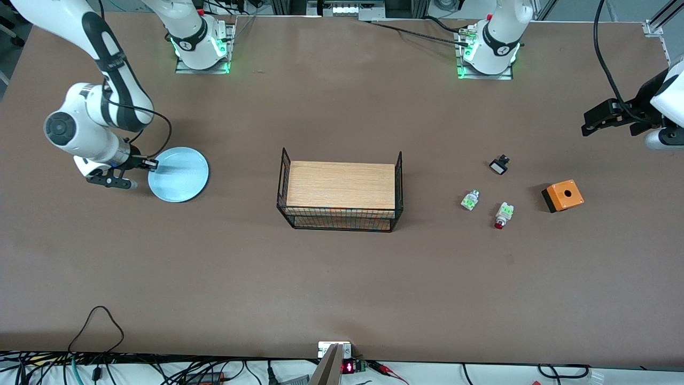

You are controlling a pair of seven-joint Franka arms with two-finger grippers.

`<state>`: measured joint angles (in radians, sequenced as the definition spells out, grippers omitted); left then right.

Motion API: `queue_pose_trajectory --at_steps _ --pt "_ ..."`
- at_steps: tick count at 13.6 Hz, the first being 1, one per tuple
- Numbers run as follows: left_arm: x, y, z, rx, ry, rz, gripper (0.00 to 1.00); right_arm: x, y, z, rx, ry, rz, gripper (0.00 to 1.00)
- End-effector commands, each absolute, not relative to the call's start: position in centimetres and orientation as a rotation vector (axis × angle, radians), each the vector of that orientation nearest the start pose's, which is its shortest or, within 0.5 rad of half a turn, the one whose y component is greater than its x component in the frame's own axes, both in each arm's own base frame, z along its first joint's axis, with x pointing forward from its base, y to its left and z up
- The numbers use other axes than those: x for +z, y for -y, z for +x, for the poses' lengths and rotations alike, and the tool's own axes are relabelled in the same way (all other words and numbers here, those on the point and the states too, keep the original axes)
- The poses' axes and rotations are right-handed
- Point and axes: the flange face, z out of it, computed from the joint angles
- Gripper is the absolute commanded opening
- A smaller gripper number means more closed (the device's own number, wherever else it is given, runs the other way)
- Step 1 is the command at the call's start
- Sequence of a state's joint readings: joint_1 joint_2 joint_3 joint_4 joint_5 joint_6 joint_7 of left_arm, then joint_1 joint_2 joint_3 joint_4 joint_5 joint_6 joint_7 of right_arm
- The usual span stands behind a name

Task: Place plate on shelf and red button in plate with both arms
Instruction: 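Lower the right gripper to the plate rim and grasp it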

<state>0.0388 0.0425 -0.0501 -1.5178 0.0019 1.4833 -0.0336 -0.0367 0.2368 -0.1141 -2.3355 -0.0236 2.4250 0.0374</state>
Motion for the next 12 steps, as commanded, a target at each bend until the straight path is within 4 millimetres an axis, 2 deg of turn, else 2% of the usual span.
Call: queue_pose_trajectory --at_steps 1,3,5,8,10,12 --pt "62.7 0.5 55.6 0.11 0.014 -3.122 1.0 28.4 6.0 49.6 0.246 -0.256 -3.125 0.0" --pt "62.6 0.7 55.6 0.113 0.022 -3.14 1.0 32.0 4.5 50.7 0.24 -0.245 -3.096 0.0" --pt "62.7 0.5 55.5 0.113 0.029 -3.14 1.0 36.1 4.1 52.3 0.317 -0.222 -3.083 0.0" --pt "62.8 0.3 55.5 0.116 0.034 -3.14 1.0 41.7 1.8 54.1 0.351 -0.22 -3.009 0.0" --pt "62.8 0.5 55.5 0.116 0.029 -3.14 1.0 44.4 0.8 54.7 0.36 -0.378 -2.911 0.0" --pt "62.7 0.5 55.5 0.118 0.026 -3.14 1.0 46.0 -0.2 54.8 0.38 -0.518 -2.883 0.0"
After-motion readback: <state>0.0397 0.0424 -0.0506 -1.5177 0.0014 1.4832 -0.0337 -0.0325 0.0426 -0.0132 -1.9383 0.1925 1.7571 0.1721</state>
